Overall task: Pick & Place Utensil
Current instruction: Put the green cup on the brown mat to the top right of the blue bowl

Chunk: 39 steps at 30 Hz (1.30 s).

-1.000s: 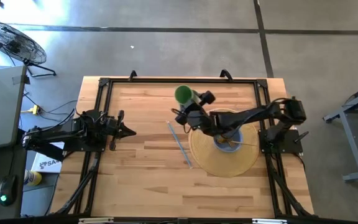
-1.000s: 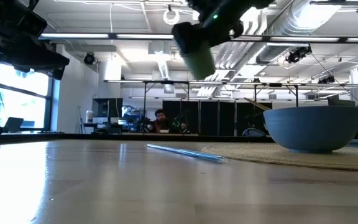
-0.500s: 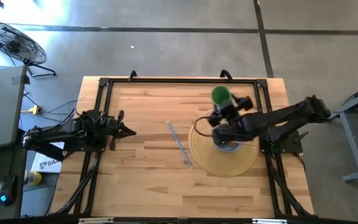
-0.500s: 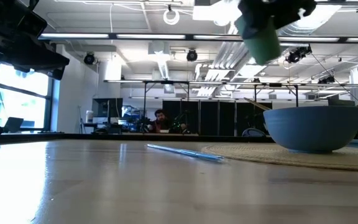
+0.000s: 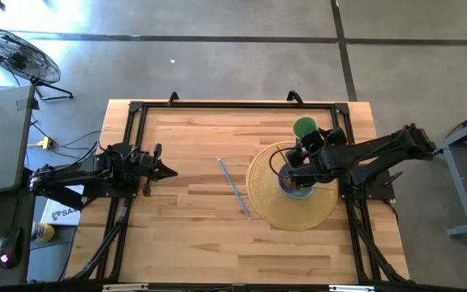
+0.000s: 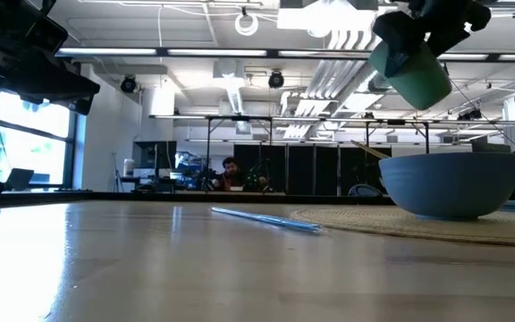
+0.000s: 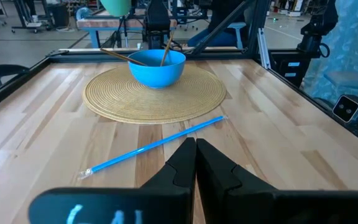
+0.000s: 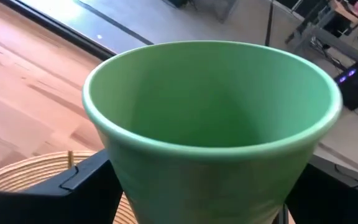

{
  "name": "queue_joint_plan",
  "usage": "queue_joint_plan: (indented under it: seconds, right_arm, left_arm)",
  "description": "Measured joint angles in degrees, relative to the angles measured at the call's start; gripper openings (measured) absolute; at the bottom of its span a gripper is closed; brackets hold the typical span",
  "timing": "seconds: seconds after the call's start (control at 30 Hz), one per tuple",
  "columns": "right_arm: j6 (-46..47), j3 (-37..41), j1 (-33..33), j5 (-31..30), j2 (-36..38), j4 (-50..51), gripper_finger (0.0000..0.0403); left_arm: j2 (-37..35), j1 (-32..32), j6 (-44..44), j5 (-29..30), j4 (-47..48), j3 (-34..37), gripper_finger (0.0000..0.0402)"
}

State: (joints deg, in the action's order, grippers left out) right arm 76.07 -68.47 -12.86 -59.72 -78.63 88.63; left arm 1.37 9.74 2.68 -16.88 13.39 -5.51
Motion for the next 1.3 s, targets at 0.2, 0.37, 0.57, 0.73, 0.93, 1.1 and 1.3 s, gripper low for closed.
queue_joint_plan:
  seconds: [0.2,0.37,0.57,0.73,0.93,1.1,1.3]
  right_arm:
    - [2.21,6.92,1.84,3.38,2.4,-0.66,0.035]
    - [3.38,15.15,3.26,5.27,9.32,-4.82,0.035]
    - [-5.01,22.58,5.75,6.92,22.2,-14.82,0.035]
    - [-18.74,29.2,9.25,11.32,32.05,-27.52,0.035]
    - [-34.25,36.35,16.53,21.39,39.57,-38.88,0.035]
    - [-40.64,40.69,22.79,23.53,42.54,-48.4,0.035]
    - [-44.28,45.84,27.57,24.84,43.63,-56.65,0.035]
  left_arm:
    - [0.0,0.0,0.02,-0.02,0.0,0.01,0.001]
    - [0.0,0.0,0.01,-0.03,0.0,0.0,0.001]
    - [0.0,0.0,0.02,-0.02,0.0,-0.01,0.001]
    - [0.0,0.0,0.0,-0.02,0.0,-0.01,0.001]
    - [-0.02,0.0,0.02,-0.02,0.0,-0.01,0.001]
    - [-0.01,0.0,0.02,-0.02,0.0,0.0,0.001]
    - [-0.02,0.0,0.0,-0.02,0.0,0.02,0.001]
